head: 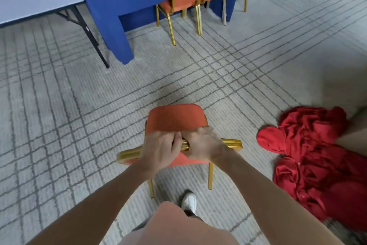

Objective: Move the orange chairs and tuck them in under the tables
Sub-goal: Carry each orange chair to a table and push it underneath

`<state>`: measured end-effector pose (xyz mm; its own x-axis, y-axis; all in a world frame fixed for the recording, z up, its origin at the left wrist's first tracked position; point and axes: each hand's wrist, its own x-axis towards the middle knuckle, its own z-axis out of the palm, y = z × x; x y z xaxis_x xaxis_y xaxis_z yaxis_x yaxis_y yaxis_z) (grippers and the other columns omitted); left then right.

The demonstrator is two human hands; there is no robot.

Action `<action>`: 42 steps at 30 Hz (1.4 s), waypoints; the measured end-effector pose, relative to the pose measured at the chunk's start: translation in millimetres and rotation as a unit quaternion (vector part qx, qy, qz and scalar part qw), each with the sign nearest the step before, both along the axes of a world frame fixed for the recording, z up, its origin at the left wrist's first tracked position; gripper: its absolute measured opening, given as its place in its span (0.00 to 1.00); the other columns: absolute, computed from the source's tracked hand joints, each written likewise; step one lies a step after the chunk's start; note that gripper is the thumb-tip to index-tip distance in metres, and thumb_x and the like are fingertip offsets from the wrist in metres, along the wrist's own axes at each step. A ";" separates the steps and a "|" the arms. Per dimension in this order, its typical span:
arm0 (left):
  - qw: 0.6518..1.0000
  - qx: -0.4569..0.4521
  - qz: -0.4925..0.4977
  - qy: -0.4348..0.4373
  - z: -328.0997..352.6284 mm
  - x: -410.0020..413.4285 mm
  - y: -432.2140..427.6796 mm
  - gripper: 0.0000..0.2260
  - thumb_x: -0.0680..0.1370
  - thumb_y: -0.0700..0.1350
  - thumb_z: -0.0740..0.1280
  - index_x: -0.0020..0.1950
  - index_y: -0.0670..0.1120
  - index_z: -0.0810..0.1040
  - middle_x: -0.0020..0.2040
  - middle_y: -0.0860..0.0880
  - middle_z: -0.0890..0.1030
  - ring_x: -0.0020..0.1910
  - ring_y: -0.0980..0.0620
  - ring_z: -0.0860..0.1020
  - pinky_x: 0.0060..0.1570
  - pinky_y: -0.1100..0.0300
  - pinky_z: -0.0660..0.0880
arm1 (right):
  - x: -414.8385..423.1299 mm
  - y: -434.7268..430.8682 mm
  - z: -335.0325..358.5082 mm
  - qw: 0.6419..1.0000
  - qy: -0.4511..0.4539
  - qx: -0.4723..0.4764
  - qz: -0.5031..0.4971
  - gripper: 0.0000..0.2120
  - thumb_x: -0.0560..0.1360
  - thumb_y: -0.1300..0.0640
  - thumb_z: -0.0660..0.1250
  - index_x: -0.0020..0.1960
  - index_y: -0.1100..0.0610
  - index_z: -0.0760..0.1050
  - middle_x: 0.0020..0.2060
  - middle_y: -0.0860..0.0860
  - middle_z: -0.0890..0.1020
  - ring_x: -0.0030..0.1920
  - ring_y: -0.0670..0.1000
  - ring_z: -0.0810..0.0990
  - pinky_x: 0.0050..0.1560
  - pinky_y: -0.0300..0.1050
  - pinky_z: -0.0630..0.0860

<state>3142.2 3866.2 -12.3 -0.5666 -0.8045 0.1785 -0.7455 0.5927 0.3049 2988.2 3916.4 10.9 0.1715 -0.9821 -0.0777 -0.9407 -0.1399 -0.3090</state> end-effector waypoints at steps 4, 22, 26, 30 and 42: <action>0.999 -0.023 0.029 0.001 10.4 -8.3 -42.9 0.22 0.78 0.50 0.56 0.26 0.46 0.72 0.20 0.48 0.72 0.19 0.47 0.72 0.23 0.61 0.66 | -8.5 -44.7 8.4 0.997 -0.008 -0.072 -0.024 0.07 0.72 0.50 0.70 0.45 0.52 0.80 0.31 0.52 0.83 0.31 0.59 0.81 0.34 0.45 0.71; 0.994 0.023 0.107 0.013 50.3 -79.4 -217.7 0.21 0.83 0.52 0.56 0.31 0.48 0.71 0.28 0.52 0.71 0.36 0.46 0.73 0.41 0.53 0.69 | -74.5 -224.1 33.1 0.996 -0.034 -0.078 0.001 0.10 0.75 0.47 0.64 0.45 0.53 0.79 0.34 0.50 0.83 0.36 0.56 0.82 0.41 0.49 0.79; 0.992 0.032 0.118 0.028 59.4 -99.3 -285.7 0.23 0.83 0.55 0.55 0.32 0.47 0.74 0.27 0.53 0.70 0.36 0.48 0.71 0.41 0.55 0.63 | -93.2 -294.2 41.3 0.997 -0.052 -0.059 -0.022 0.14 0.76 0.42 0.63 0.47 0.52 0.80 0.38 0.49 0.83 0.40 0.55 0.81 0.42 0.47 0.75; 0.986 0.123 0.110 0.028 64.2 -112.9 -360.7 0.25 0.83 0.61 0.54 0.28 0.52 0.70 0.29 0.53 0.74 0.35 0.50 0.73 0.41 0.54 0.65 | -110.5 -368.6 37.9 0.998 -0.045 -0.042 -0.031 0.14 0.74 0.42 0.64 0.50 0.50 0.81 0.40 0.49 0.84 0.43 0.56 0.82 0.41 0.47 0.75; 0.988 0.053 0.033 -0.139 71.1 -148.1 -476.5 0.11 0.84 0.50 0.55 0.61 0.47 0.72 0.51 0.44 0.76 0.51 0.42 0.77 0.44 0.48 0.76 | -141.0 -496.9 38.6 0.994 -0.062 0.057 -0.075 0.15 0.70 0.38 0.68 0.38 0.50 0.76 0.34 0.49 0.79 0.37 0.51 0.80 0.39 0.50 0.79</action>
